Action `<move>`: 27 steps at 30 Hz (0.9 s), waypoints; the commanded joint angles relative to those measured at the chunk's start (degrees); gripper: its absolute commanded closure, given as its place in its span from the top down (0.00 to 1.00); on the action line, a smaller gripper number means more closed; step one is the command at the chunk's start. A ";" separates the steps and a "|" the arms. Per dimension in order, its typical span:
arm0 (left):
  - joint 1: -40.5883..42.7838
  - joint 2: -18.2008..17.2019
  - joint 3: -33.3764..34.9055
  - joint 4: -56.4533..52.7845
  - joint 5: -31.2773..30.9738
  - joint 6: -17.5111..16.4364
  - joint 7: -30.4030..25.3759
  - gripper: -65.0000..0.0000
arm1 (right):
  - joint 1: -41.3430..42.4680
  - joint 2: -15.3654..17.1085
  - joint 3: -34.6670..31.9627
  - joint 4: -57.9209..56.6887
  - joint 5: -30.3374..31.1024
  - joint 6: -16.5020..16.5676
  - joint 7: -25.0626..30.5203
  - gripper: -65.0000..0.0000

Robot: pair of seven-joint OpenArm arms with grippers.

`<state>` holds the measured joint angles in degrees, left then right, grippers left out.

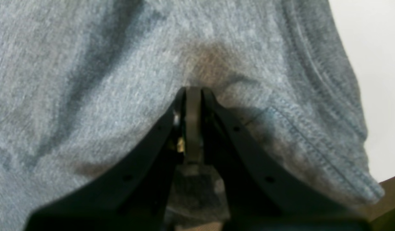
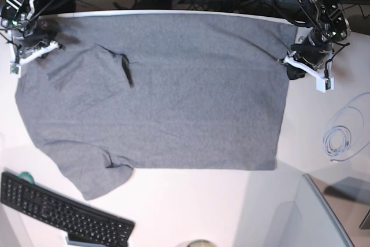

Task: Layout the t-shirt on the table in an organized manner, then fold the t-shirt properly
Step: 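Pull the left gripper's corner outward away from the right gripper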

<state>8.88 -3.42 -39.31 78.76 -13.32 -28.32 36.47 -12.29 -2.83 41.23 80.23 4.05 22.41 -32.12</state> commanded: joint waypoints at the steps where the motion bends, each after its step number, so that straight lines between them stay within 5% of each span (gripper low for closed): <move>1: -0.40 -1.02 -0.21 1.19 -0.52 -0.12 -1.26 0.31 | -0.06 0.59 0.04 0.87 0.30 0.05 0.69 0.01; 8: -0.58 -0.84 -0.29 4.36 -0.52 -0.12 -1.17 0.62 | -0.15 0.59 0.04 1.05 0.30 0.14 0.60 0.01; 17: 9.09 5.13 -2.58 22.03 -6.15 -0.30 -0.73 0.61 | -0.15 0.59 0.04 1.22 0.30 0.14 0.51 0.01; 19: 10.85 5.31 -2.58 21.15 -6.68 -0.39 -0.82 0.47 | -0.15 0.59 0.04 1.22 0.30 0.14 0.60 0.01; 22: 11.73 5.22 -2.84 16.76 -7.03 -0.48 -1.17 0.05 | -0.15 0.59 0.04 1.22 0.30 0.14 0.60 0.01; 27: 11.73 3.99 -2.84 11.30 -6.94 -0.48 -1.26 0.00 | -0.06 0.59 0.04 1.22 0.30 0.14 0.60 0.01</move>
<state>20.73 1.32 -42.00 89.12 -19.62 -28.56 36.49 -12.45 -2.83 41.23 80.40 4.19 22.50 -32.16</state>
